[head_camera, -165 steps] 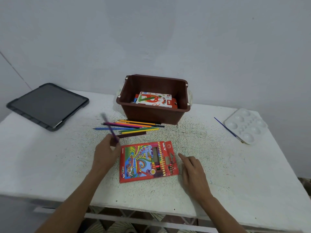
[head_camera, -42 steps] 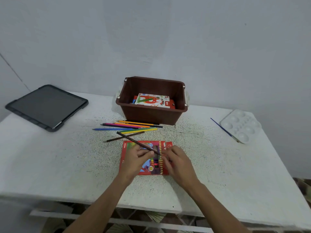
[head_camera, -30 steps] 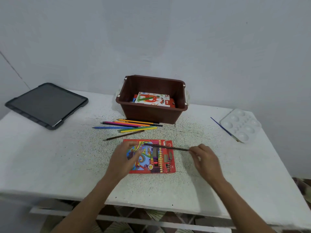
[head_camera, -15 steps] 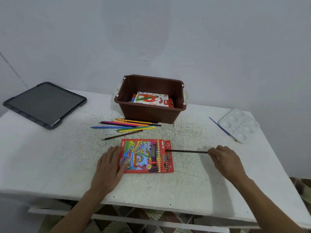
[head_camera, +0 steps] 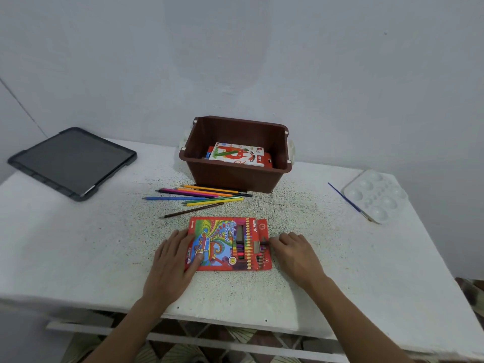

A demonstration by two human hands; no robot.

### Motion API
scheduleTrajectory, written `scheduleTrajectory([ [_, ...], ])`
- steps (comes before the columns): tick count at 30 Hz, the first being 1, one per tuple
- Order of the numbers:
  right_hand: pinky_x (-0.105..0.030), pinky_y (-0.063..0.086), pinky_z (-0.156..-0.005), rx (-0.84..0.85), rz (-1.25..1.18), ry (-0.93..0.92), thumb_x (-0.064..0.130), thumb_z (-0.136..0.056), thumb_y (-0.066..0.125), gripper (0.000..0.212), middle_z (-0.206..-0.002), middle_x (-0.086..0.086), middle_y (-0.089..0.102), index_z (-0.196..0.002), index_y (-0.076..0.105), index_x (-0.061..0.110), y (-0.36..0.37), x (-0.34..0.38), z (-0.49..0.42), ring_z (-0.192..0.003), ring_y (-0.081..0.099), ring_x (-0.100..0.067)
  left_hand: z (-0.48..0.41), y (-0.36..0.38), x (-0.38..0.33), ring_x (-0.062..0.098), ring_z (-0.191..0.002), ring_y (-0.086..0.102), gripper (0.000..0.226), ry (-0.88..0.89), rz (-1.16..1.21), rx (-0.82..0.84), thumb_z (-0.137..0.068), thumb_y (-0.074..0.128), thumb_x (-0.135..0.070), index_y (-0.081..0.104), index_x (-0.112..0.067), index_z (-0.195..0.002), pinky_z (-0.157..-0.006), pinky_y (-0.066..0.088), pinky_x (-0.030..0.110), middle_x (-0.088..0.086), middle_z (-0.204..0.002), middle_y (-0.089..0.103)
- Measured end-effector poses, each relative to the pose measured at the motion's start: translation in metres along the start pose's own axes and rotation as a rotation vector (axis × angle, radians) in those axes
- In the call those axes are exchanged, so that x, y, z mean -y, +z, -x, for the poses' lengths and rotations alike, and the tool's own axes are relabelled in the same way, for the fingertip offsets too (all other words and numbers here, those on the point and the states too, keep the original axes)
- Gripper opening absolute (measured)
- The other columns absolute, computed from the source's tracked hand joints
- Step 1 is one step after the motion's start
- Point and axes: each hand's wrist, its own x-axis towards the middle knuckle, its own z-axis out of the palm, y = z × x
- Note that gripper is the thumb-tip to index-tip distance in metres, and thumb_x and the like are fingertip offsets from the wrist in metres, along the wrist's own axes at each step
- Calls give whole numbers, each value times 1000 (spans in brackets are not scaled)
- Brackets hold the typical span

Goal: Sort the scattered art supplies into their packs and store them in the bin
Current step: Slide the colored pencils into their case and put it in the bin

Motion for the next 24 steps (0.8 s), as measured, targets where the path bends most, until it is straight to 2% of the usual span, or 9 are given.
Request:
scheduleTrajectory([
  [3, -28, 45, -59, 16, -23, 27, 21, -75, 82, 27, -74, 2, 62, -97, 69, 16, 5, -1, 1, -63, 57, -16, 0, 2, 2, 26, -137, 45, 68, 4, -2, -9, -94, 36, -63, 44, -18, -144, -110, 29, 43, 6, -146, 50],
  [8, -24, 35, -60, 33, -46, 0, 25, -82, 78, 27, -76, 3, 54, -106, 68, 19, 11, -2, 0, -63, 51, -13, -1, 1, 2, 25, -135, 46, 68, 12, -1, -36, -93, 36, -64, 45, -17, -142, -109, 32, 43, 6, -144, 51],
  [12, -26, 42, -56, 4, -90, -29, 27, -82, 76, 27, -77, 1, 53, -108, 69, 20, 8, -2, -3, -61, 52, -13, -2, 0, 3, 24, -133, 48, 68, 16, -1, -52, -93, 37, -64, 46, -17, -141, -107, 33, 42, 5, -143, 52],
  [17, -27, 41, -54, 39, -119, -49, 28, -79, 79, 35, -79, 1, 53, -113, 69, 22, 9, -1, 1, -65, 50, -14, -7, 0, 5, 21, -123, 54, 65, 17, -1, -91, -91, 39, -63, 49, -17, -136, -100, 40, 41, 5, -138, 55],
  [20, -26, 38, -57, 31, -160, -34, 22, -83, 74, 38, -82, 0, 54, -121, 66, 19, 9, -1, 5, -68, 46, -13, -18, -8, 6, 25, -106, 64, 52, -54, -7, -219, -93, 44, -49, 59, -9, -123, -85, 51, 43, 12, -123, 64],
  [22, -25, 35, -61, 22, -215, -2, 25, -92, 56, 34, -85, -1, 55, -124, 62, 17, 6, 1, 6, -71, 43, -12, -30, -13, 11, 31, -104, 65, 34, -80, -84, -283, -95, 55, -29, 63, -5, -117, -84, 52, 48, 15, -120, 65],
  [24, -26, 37, -61, 30, -273, 37, 27, -95, 42, 38, -86, -1, 54, -126, 59, 15, 2, 4, 8, -72, 43, -13, -44, -19, 15, 37, -108, 63, 32, -74, -173, -246, -89, 66, -12, 64, -4, -120, -88, 50, 55, 18, -125, 64],
])
